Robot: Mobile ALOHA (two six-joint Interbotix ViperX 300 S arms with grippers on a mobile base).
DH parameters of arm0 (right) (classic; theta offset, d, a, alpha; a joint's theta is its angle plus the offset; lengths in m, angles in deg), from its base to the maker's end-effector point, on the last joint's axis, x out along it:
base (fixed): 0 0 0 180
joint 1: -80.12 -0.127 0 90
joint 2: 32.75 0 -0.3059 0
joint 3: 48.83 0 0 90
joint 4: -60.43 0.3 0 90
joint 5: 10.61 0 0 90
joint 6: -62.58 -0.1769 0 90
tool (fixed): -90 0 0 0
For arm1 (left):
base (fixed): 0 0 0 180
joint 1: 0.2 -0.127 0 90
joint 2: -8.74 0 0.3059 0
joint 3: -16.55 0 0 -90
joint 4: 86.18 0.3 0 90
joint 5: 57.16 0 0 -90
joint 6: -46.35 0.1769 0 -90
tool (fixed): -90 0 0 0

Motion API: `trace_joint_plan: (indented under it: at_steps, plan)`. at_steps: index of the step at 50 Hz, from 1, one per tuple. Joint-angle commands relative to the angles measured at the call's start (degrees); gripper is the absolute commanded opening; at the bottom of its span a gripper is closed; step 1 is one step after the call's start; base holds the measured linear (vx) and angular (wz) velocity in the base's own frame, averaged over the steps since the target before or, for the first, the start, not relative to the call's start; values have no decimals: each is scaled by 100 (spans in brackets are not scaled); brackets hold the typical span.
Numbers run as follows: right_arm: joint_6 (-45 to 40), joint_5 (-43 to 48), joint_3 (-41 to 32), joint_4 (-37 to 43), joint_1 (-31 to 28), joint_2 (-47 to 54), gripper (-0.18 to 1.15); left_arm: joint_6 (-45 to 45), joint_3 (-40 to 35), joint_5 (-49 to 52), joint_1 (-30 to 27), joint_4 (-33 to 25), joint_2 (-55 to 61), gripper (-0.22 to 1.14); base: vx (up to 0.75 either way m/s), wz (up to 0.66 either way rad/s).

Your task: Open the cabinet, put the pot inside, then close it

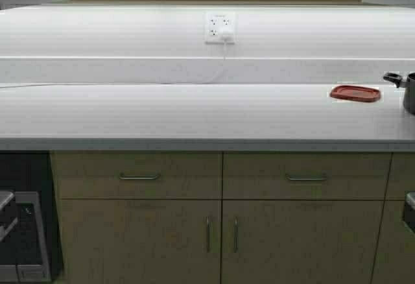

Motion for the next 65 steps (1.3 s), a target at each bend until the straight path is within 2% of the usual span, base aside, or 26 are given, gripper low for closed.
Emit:
trace_joint_plan:
  at_steps: [1, 19, 31, 42, 53, 65]
  plan:
    - [0, 18, -721, -9, 0, 536, 7, -53, -642, 0, -79, 18, 466, 4, -1, 1]
    - [9, -211, -1538, -9, -158, 1389, 7, -123, -1608, 202, 325, 18, 1591, 4, 1, 2]
    - [9, -255, -1547, -9, -686, 1406, 7, -158, -1670, 264, 800, 18, 1635, 4, 2, 0]
    - [9, -255, -1424, -35, -1433, 1134, 7, -132, -1301, 229, 1345, 18, 1336, 4, 1, 0]
    - [97, -237, -958, -360, -2188, 580, 7, -62, -712, 255, 1819, 18, 782, 4, 0, 0]
    - [79, -237, -123, -492, -2355, -211, 7, -44, 149, 378, 1898, 26, 26, 4, 1, 1]
